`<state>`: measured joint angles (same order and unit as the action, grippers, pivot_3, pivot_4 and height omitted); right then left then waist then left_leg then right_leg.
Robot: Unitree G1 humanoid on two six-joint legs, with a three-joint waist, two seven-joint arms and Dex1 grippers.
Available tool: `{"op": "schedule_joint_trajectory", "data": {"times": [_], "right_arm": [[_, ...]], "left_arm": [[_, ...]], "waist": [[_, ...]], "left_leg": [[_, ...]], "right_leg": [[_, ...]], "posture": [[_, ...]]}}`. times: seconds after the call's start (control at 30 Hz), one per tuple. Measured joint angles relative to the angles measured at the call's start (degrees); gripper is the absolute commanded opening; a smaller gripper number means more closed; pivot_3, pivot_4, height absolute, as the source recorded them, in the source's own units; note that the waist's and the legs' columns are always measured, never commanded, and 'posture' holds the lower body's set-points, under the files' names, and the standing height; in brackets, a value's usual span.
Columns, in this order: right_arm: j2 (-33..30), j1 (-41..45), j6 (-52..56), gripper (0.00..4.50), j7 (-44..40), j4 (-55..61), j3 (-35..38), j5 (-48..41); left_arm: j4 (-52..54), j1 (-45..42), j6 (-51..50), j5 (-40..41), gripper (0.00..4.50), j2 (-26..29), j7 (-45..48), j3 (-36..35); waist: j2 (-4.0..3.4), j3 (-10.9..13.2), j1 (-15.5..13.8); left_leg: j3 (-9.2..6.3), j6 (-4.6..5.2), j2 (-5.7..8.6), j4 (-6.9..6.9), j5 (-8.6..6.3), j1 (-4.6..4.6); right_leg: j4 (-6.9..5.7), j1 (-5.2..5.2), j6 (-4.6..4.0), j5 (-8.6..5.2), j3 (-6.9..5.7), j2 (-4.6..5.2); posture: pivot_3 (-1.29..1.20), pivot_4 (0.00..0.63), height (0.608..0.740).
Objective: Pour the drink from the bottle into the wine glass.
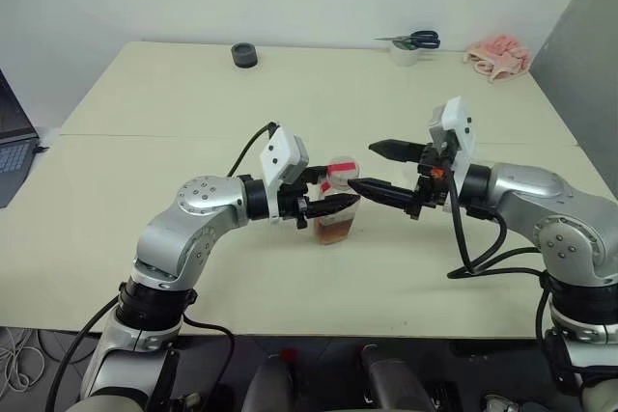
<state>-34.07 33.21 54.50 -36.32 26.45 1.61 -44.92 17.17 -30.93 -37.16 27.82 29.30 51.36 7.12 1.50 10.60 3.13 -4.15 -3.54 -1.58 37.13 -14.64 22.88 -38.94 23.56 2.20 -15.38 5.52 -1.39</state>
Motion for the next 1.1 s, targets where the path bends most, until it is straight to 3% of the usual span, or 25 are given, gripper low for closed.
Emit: {"op": "schedule_joint_trajectory", "data": {"times": [0.33, 0.93, 1.1], "right_arm": [[-1.17, -0.39, -0.09, 4.50, -1.22, 2.84, 0.13, -3.62], [2.98, 2.40, 1.45, 4.50, 6.24, 2.30, -5.13, -1.15], [3.29, 2.40, 1.69, 2.89, 6.49, 2.24, -5.09, -1.30]], "left_arm": [[0.00, 0.26, 0.12, -0.01, 2.17, -0.04, 0.65, 0.38], [0.00, 0.34, 0.18, -0.05, 2.17, -0.44, 0.53, 0.42], [0.00, 0.34, 0.19, -0.06, 2.17, -0.44, 0.51, 0.42]], "waist": [[0.00, 0.00, 0.00], [0.00, 0.00, -0.02], [0.00, 0.00, -0.02]], "left_leg": [[0.00, 0.00, 0.00, 0.01, 0.00, 0.00], [-0.01, 0.00, 0.00, 0.01, 0.00, 0.01], [-0.01, 0.00, 0.00, 0.01, 0.00, 0.01]], "right_leg": [[0.00, 0.00, 0.00, 0.00, 0.00, 0.00], [0.00, 0.00, 0.00, 0.00, 0.00, 0.00], [0.01, 0.00, 0.00, 0.00, 0.00, 0.00]], "posture": [[0.00, 0.150, 0.740], [0.00, 0.150, 0.740], [0.00, 0.150, 0.740]]}}
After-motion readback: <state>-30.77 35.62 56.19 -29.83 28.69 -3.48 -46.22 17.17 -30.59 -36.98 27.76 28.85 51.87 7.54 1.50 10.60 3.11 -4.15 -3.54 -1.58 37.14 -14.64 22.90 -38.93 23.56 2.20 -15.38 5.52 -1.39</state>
